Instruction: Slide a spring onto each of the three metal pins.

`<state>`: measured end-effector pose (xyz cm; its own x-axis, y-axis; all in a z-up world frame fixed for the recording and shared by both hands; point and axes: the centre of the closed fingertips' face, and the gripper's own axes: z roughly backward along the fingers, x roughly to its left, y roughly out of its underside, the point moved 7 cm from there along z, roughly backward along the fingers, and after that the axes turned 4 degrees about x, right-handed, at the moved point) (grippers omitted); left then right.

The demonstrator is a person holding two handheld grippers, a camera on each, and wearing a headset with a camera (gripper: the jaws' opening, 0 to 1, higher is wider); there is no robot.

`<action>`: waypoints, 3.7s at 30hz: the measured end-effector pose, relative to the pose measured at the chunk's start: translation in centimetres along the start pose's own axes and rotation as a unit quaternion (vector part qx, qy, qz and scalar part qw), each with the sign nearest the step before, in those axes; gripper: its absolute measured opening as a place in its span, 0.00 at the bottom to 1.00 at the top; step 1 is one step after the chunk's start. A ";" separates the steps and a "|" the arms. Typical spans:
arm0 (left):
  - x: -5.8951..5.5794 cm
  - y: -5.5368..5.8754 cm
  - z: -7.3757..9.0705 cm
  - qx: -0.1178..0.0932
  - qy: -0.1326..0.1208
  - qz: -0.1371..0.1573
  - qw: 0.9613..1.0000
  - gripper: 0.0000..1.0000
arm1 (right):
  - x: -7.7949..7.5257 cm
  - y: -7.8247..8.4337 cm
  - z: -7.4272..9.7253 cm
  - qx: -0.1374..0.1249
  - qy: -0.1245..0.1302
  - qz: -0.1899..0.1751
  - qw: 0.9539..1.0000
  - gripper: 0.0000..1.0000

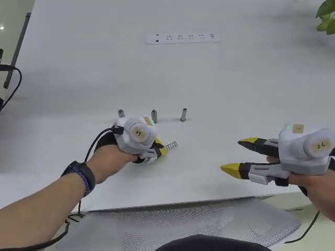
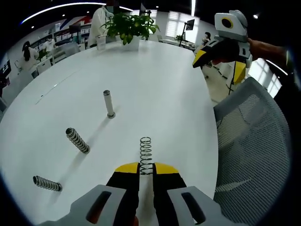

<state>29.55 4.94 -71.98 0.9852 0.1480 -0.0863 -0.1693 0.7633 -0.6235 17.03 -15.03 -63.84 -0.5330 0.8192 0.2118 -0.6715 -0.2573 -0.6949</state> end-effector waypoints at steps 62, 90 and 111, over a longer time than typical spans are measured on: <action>-1.2 0.1 8.8 -0.057 -0.057 0.015 0.997 0.02 | 0.9 -4.9 -4.1 0.000 -0.094 0.057 0.994 0.45; -3.5 -4.0 8.7 -0.080 -0.029 -0.048 0.995 0.02 | 2.6 -7.6 -6.0 0.000 -0.146 0.095 0.985 0.36; -4.9 -5.0 7.9 -0.078 -0.007 -0.086 0.993 0.03 | 3.9 -7.8 -6.8 0.004 -0.202 0.113 0.973 0.23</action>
<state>25.37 5.37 -62.25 0.9985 0.0338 0.0420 0.0085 0.6709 -0.7415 23.73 -6.32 -62.28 -0.8255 0.4735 0.3071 -0.5161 -0.4132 -0.7502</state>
